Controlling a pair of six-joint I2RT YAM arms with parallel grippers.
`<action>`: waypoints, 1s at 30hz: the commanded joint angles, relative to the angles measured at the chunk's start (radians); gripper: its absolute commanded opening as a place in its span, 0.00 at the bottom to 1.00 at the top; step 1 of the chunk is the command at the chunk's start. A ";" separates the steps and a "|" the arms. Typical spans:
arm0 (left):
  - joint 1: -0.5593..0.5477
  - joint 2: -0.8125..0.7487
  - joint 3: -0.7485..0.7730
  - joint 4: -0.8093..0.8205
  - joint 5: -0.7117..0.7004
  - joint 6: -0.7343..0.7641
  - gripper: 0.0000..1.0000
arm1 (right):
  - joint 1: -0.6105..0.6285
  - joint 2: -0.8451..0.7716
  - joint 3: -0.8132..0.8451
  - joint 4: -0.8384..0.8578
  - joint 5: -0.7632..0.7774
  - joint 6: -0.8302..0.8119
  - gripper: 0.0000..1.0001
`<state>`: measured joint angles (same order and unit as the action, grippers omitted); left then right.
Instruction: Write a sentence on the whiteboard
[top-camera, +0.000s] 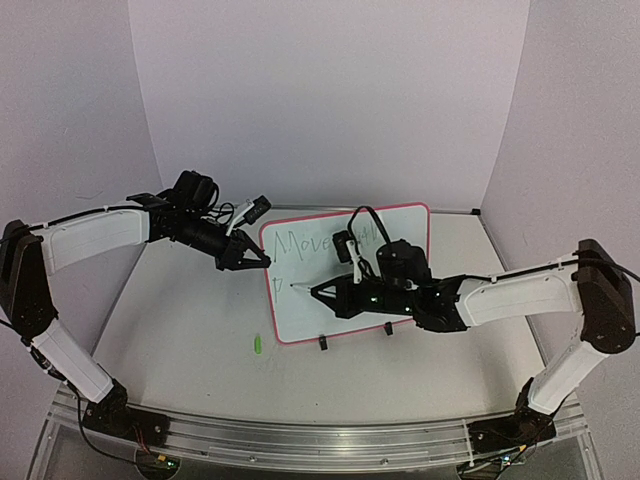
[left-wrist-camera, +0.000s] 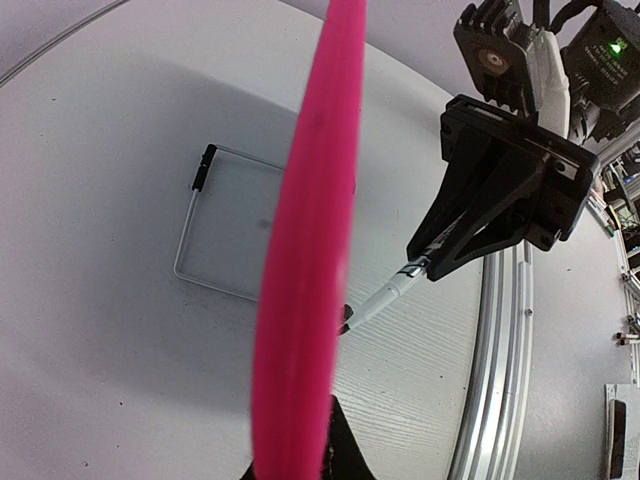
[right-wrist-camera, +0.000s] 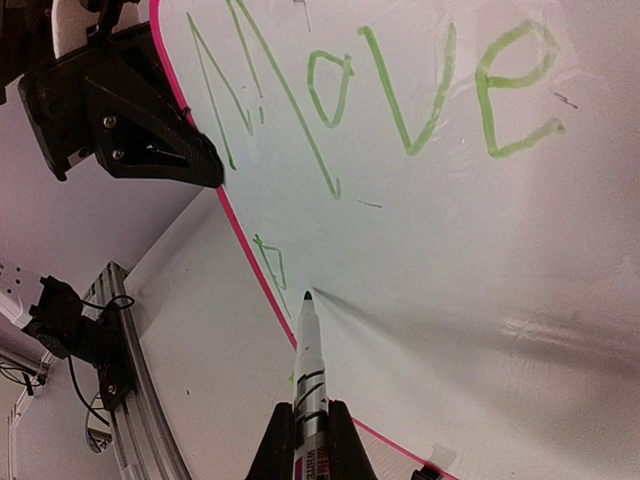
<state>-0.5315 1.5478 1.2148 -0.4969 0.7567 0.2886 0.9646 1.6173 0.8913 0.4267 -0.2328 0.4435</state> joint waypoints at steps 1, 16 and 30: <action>-0.005 0.001 -0.008 -0.010 -0.063 0.029 0.00 | -0.002 0.014 0.025 0.041 0.030 0.004 0.00; -0.005 -0.005 -0.009 -0.010 -0.068 0.030 0.00 | -0.002 0.050 0.060 0.040 0.006 -0.010 0.00; -0.005 0.001 -0.009 -0.010 -0.068 0.031 0.00 | -0.002 0.051 0.007 0.006 -0.001 0.007 0.00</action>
<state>-0.5312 1.5478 1.2148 -0.4969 0.7563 0.2886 0.9649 1.6608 0.9123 0.4335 -0.2481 0.4465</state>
